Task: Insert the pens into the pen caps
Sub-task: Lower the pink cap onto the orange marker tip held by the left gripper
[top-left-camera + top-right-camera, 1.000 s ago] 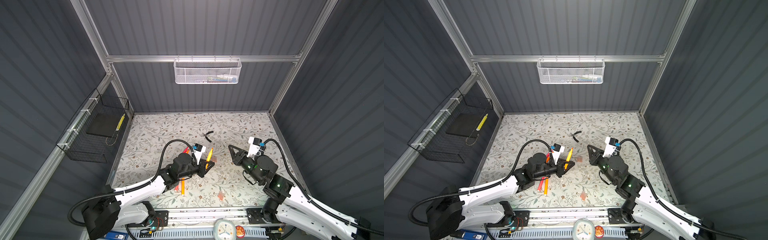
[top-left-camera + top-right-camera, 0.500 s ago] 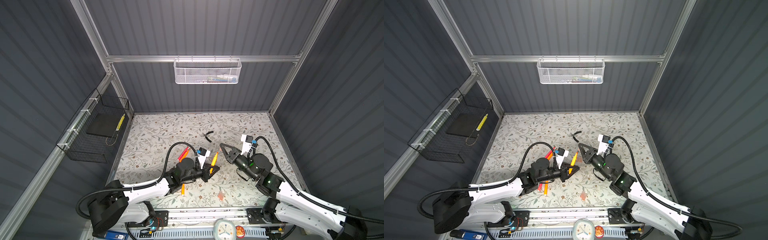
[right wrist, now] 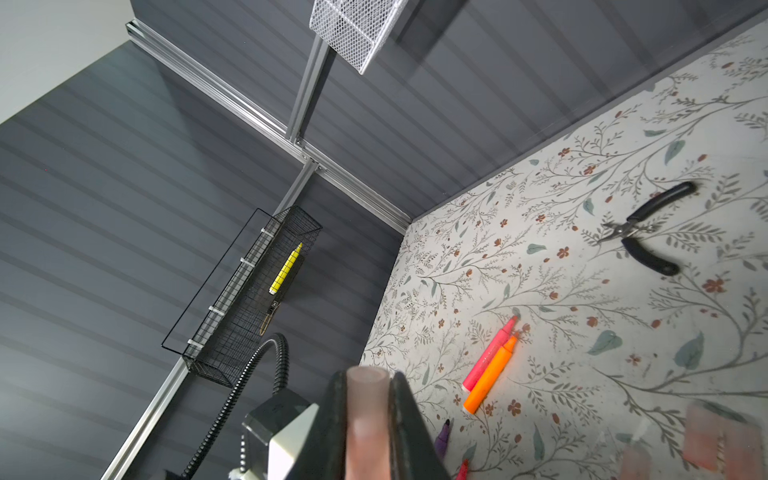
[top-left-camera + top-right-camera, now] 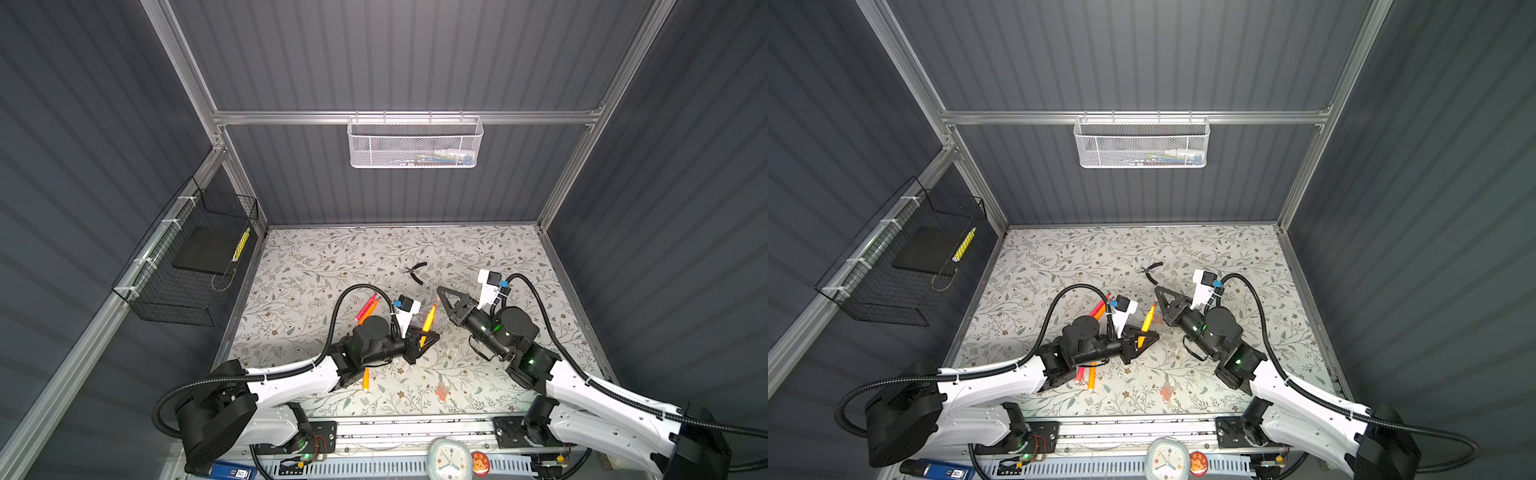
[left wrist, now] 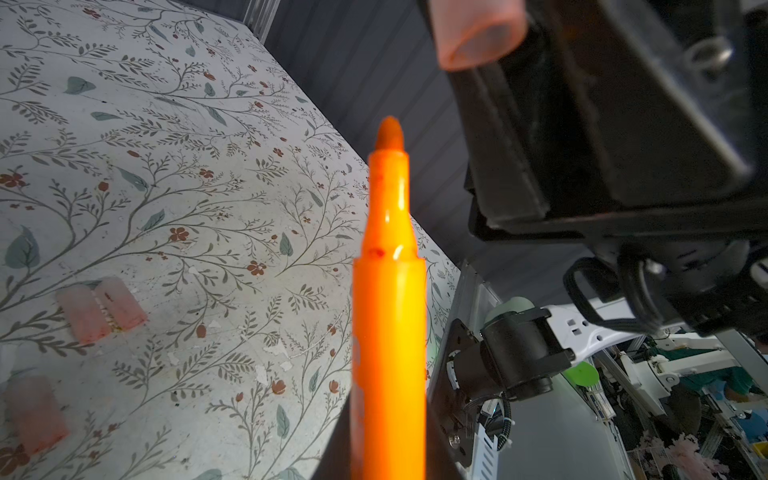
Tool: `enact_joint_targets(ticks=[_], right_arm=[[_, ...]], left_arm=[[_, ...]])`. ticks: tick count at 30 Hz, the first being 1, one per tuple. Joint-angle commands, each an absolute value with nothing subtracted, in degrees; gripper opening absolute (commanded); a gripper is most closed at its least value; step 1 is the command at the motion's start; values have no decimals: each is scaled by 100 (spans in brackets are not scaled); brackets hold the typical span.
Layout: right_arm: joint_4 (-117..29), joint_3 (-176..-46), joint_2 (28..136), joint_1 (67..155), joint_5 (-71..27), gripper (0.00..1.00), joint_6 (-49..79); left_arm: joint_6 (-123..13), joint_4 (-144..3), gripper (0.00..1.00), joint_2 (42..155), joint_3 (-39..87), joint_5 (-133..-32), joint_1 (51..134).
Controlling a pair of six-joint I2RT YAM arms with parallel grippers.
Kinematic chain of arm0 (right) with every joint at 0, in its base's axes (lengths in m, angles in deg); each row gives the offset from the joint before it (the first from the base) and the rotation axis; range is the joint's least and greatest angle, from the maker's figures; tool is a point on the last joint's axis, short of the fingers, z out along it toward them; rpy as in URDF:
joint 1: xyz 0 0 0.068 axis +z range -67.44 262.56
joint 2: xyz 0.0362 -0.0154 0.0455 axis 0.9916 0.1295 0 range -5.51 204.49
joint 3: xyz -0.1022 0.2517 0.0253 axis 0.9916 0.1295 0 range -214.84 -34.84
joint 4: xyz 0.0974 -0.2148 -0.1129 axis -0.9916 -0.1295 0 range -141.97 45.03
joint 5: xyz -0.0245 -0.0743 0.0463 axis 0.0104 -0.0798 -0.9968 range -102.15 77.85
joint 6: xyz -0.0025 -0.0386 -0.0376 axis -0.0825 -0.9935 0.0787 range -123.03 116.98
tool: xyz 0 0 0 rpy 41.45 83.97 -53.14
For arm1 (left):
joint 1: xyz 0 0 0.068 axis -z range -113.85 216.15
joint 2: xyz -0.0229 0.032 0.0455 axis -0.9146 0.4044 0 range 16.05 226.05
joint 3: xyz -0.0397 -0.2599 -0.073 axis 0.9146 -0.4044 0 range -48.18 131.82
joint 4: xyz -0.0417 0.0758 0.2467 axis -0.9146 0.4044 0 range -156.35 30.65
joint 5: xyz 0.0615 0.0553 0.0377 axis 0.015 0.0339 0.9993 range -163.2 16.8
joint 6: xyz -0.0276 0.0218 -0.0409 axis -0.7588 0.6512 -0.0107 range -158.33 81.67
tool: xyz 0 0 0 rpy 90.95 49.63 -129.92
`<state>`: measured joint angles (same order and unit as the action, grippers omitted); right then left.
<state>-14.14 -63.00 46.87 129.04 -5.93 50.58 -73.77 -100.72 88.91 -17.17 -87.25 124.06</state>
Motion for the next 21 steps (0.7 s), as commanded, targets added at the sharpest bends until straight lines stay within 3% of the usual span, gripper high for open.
enact_joint_targets(ticks=[1, 21], right_arm=[[-1315, -6240, 4743, 12914, -442, 0, 5092], [-1012, -6091, 4965, 13031, -525, 0, 5248]], left_arm=[[-7314, -10112, 0, 8786, -1544, -8689, 12449], [-7286, -10071, 0, 9002, -1408, -8502, 12451]])
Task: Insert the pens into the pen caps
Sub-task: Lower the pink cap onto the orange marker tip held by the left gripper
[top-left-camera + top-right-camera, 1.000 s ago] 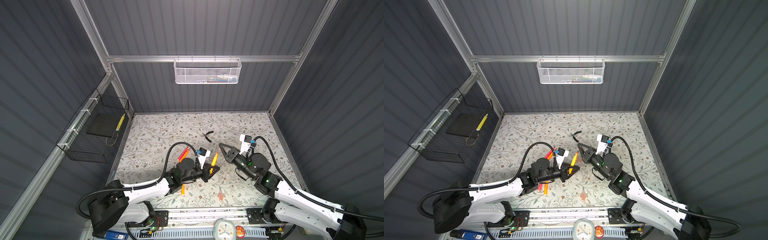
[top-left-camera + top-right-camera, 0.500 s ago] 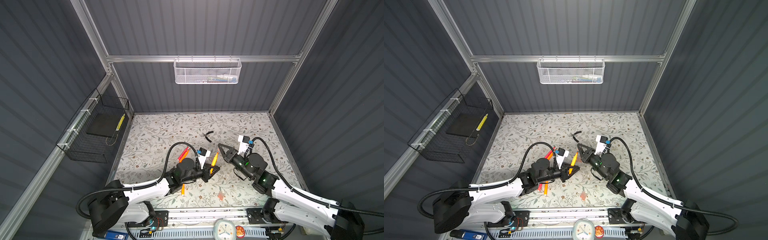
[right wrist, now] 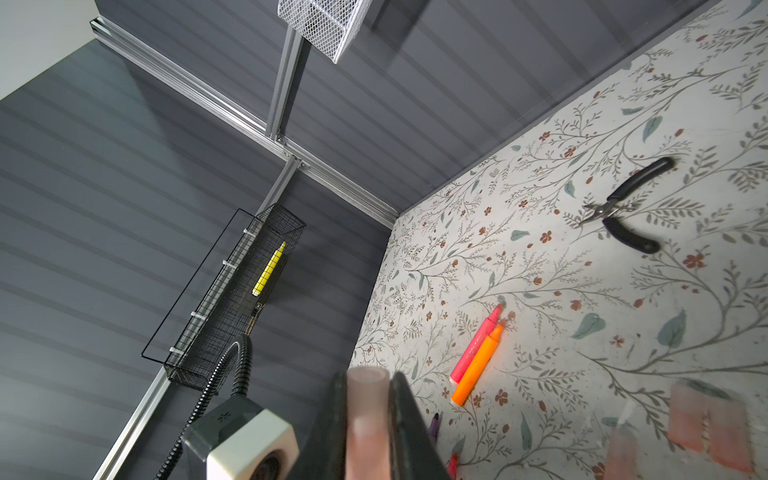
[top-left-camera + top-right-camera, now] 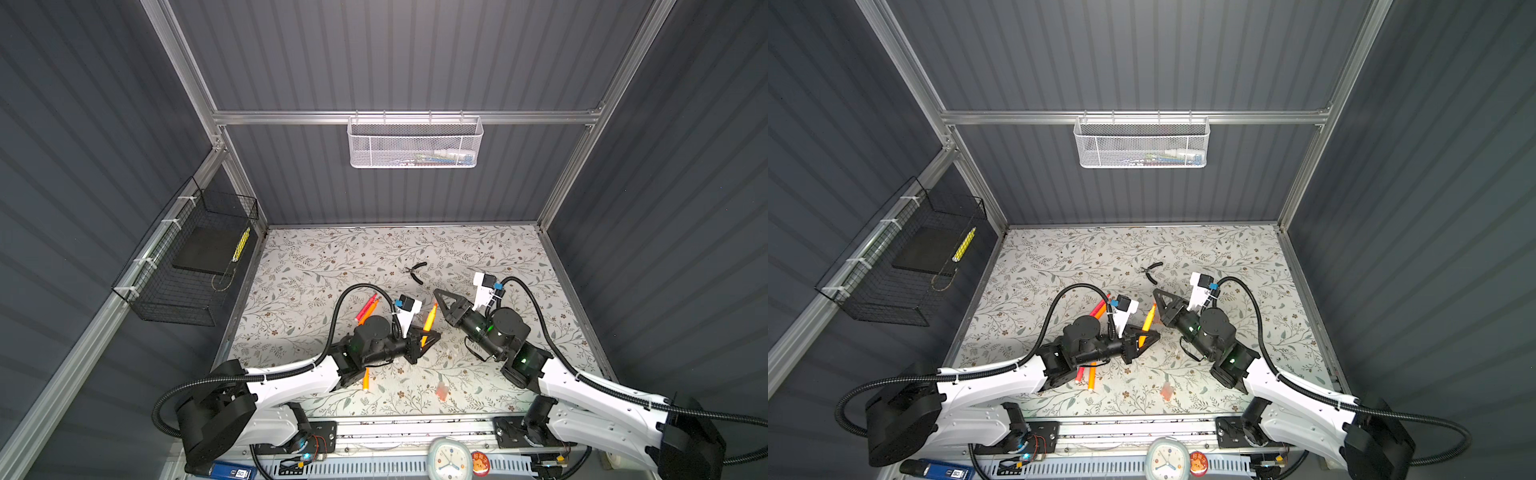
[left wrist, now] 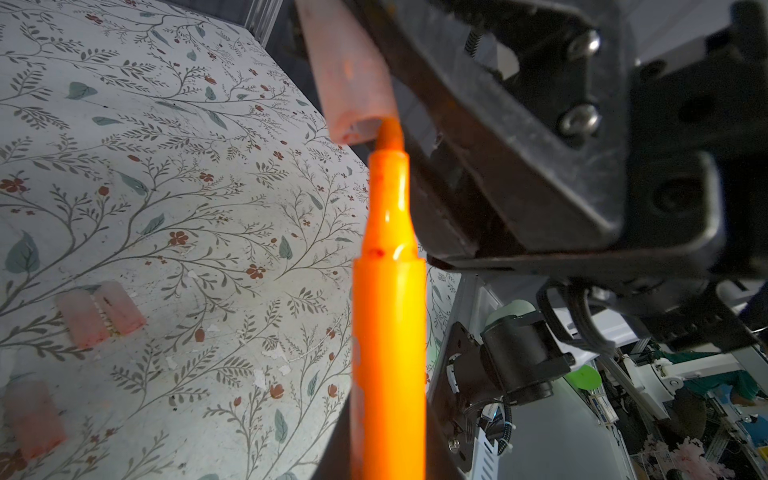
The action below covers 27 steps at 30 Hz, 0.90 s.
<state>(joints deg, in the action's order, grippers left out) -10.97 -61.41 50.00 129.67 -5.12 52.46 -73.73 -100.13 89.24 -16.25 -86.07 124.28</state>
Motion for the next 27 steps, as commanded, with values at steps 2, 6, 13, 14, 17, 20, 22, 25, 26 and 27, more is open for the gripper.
enact_joint_targets(ticks=[2, 6, 13, 14, 17, 20, 22, 25, 26, 27], right_arm=[[-1018, -6078, 4938, 13037, -498, 0, 5259], [-990, -6050, 4934, 13059, -496, 0, 5287], [-926, -5986, 4942, 13164, -423, 0, 5306], [-905, -5974, 4949, 13175, -418, 0, 5313], [-760, -5919, 4993, 13284, -377, 0, 5305], [-680, -5879, 5021, 13419, -271, 0, 5235], [-567, -5850, 5054, 13521, -211, 0, 5166], [-348, -5815, 5124, 13685, -194, 0, 5026], [-278, -5798, 5143, 13735, -177, 0, 4967], [-206, -5780, 5157, 13778, -174, 0, 4922]], left_arm=[[-7288, -10073, 0, 9003, -1417, -8476, 12450], [-7289, -10080, 0, 8946, -1464, -8428, 12451], [-7318, -10046, 0, 8745, -1540, -8234, 12451], [-7321, -10013, 0, 8727, -1543, -8187, 12451], [-7367, -9987, 0, 8676, -1539, -7997, 12444], [-7393, -9951, 0, 8658, -1413, -7889, 12442], [-7425, -9926, 0, 8701, -1277, -7874, 12442], [-7467, -9955, 0, 8758, -1101, -7909, 12442], [-7486, -9956, 0, 8764, -1045, -7917, 12442], [-7505, -9951, 0, 8761, -986, -7945, 12439]])
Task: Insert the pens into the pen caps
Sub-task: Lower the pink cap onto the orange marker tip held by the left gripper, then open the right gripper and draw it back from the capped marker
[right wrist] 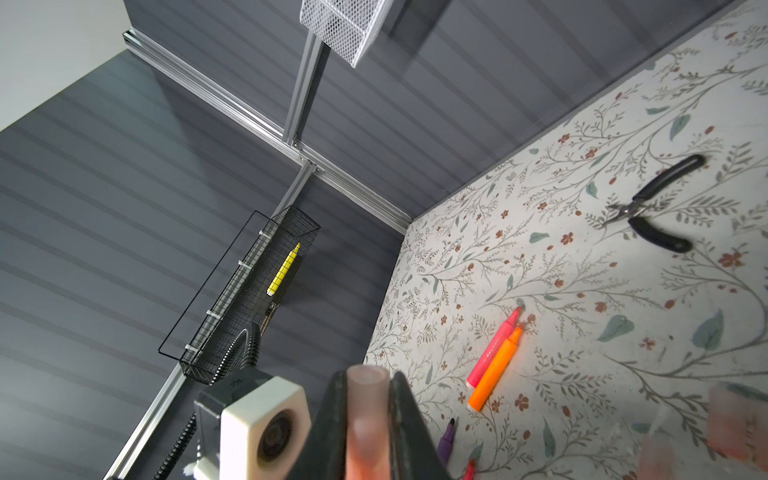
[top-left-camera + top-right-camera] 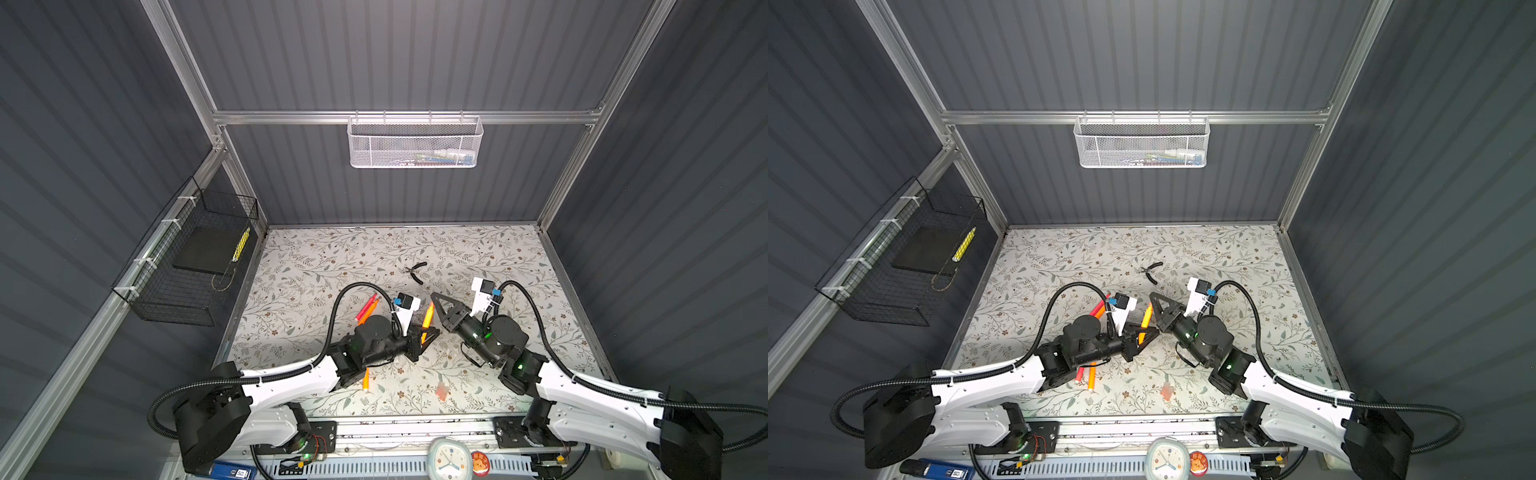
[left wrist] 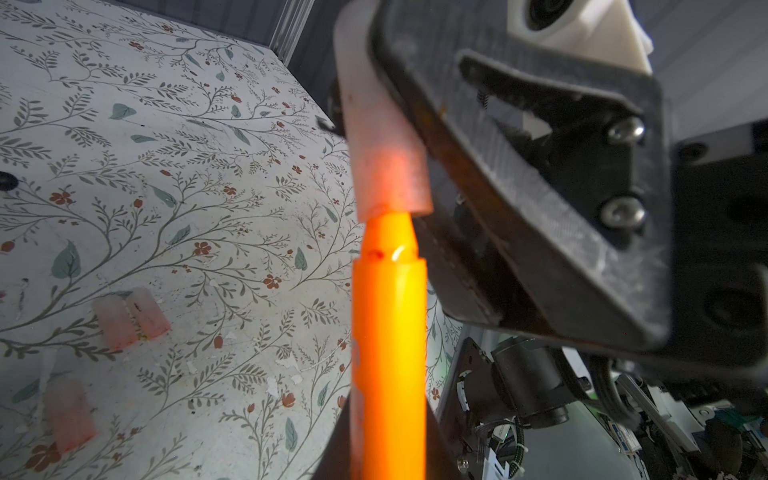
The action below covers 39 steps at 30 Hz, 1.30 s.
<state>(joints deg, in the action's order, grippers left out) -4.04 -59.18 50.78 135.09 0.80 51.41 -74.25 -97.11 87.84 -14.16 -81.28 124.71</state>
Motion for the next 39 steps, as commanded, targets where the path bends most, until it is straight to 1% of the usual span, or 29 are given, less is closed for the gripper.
enact_joint_targets(ticks=[1, 7, 13, 19, 20, 24, 27, 29, 32, 34, 39], right_arm=[[-142, -5756, 5162, 13814, -177, 0, 4855], [290, -5465, 5084, 13855, -239, 0, 4502], [757, -5290, 5058, 13855, -621, 7, 4365], [549, -5356, 5004, 13855, -658, 12, 4400], [525, -5363, 4991, 13857, -654, 15, 4400], [79, -5450, 4826, 13855, -422, 34, 4434], [-246, -5467, 4639, 13846, -209, 56, 4481], [-276, -5382, 4523, 13839, -147, 68, 4487], [-295, -5208, 4299, 13828, -133, 77, 4516], [-394, -5131, 4056, 13828, -125, 81, 4496], [-1020, -5180, 3424, 13804, 73, 83, 4299]], left_arm=[[-7522, -9960, 0, 8744, -928, -8002, 12433], [-7544, -9946, 0, 8448, -792, -8304, 12399], [-7442, -9946, 0, 8314, -843, -8343, 12398], [-7131, -9858, 0, 8449, -820, -8340, 12401], [-7027, -9823, 0, 8495, -804, -8362, 12400], [-6688, -9839, 0, 8666, -812, -8535, 12407], [-6385, -9619, 0, 8731, -774, -8569, 12411], [-6186, -9597, 0, 8739, -840, -8558, 12411], [-5940, -9543, 0, 8712, -964, -8482, 12407], [-5828, -9472, 0, 8677, -1038, -8450, 12407], [-5597, -9396, 0, 8594, -1256, -8538, 12407]])
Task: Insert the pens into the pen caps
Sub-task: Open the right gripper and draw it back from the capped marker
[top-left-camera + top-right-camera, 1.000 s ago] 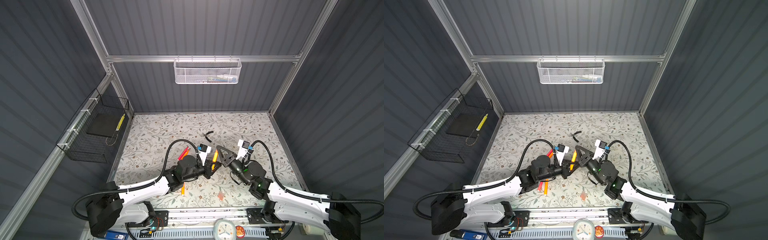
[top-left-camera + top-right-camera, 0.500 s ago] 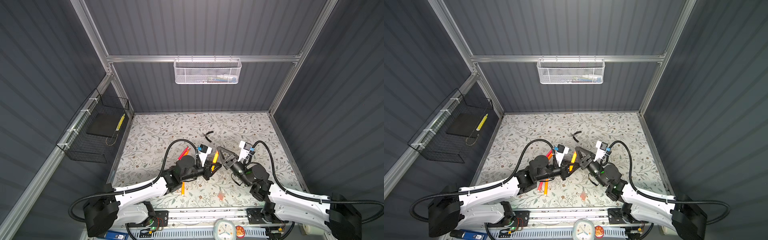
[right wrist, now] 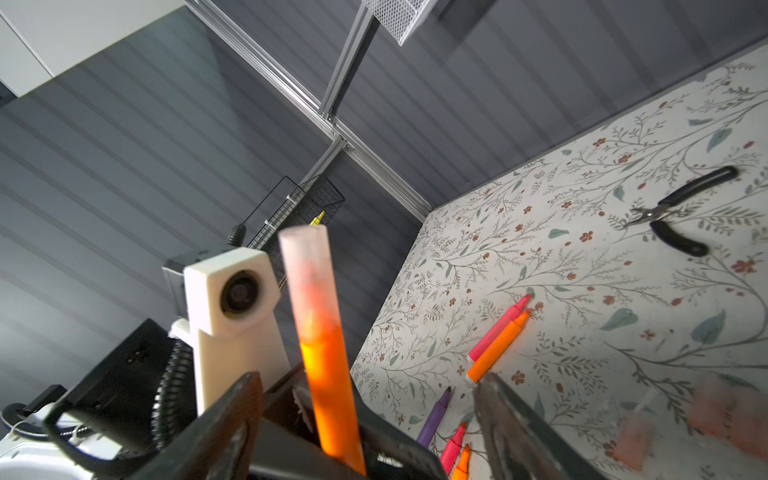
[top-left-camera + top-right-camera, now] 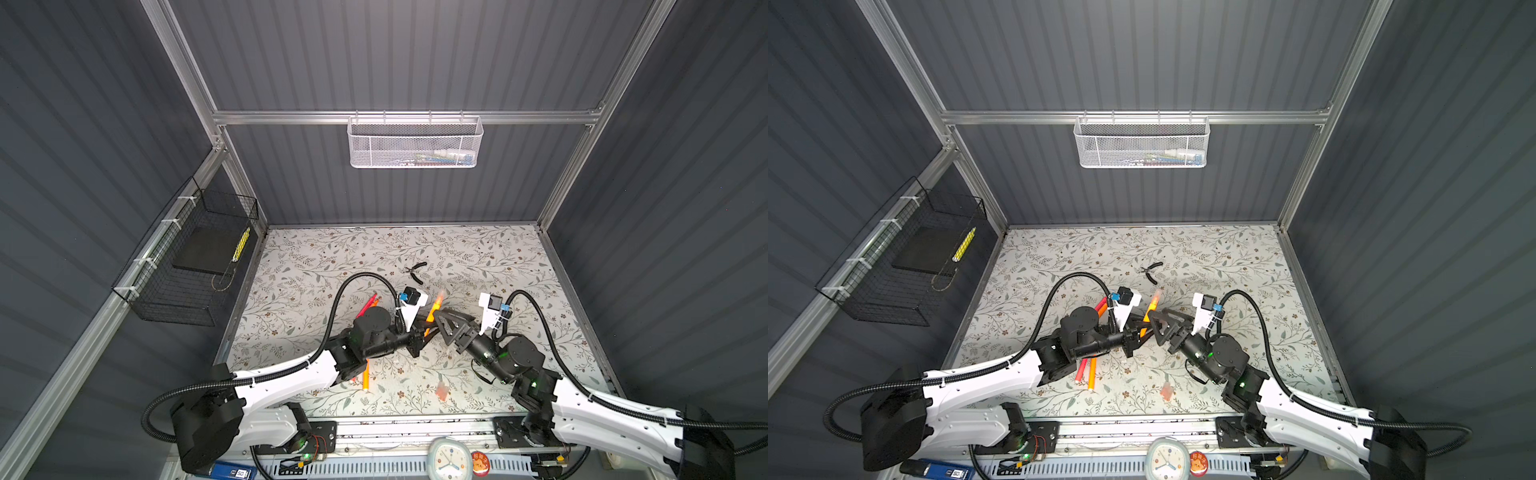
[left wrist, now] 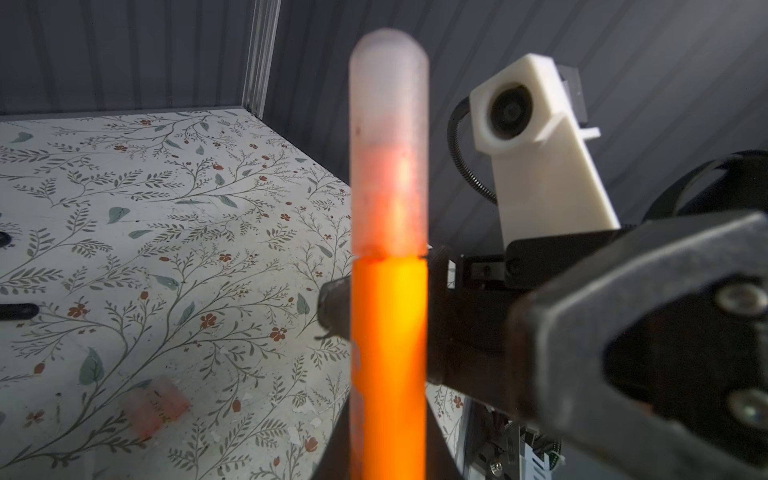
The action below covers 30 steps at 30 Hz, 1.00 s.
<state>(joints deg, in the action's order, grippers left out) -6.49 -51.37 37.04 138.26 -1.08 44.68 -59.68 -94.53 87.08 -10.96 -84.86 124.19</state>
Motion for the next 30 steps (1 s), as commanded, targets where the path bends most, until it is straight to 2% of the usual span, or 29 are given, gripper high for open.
enact_joint_targets(ticks=[1, 6, 15, 24, 30], right_arm=[[-1062, -5174, 3340, 13794, 102, 81, 4250], [-1070, -5210, 3223, 13673, 38, 74, 4189], [-1048, -5566, 3905, 13500, -241, 53, 4330], [-947, -5810, 4452, 13367, -601, 50, 4391], [-1043, -6012, 4633, 13251, -787, 44, 4408]], left_arm=[[-5558, -9400, 0, 8585, -1300, -8558, 12412], [-5459, -9278, 0, 8583, -1441, -8554, 12416], [-5419, -9370, 0, 8728, -1594, -8735, 12442], [-5391, -9394, 0, 8838, -1611, -8756, 12477], [-5390, -9388, 0, 8900, -1611, -8771, 12486]])
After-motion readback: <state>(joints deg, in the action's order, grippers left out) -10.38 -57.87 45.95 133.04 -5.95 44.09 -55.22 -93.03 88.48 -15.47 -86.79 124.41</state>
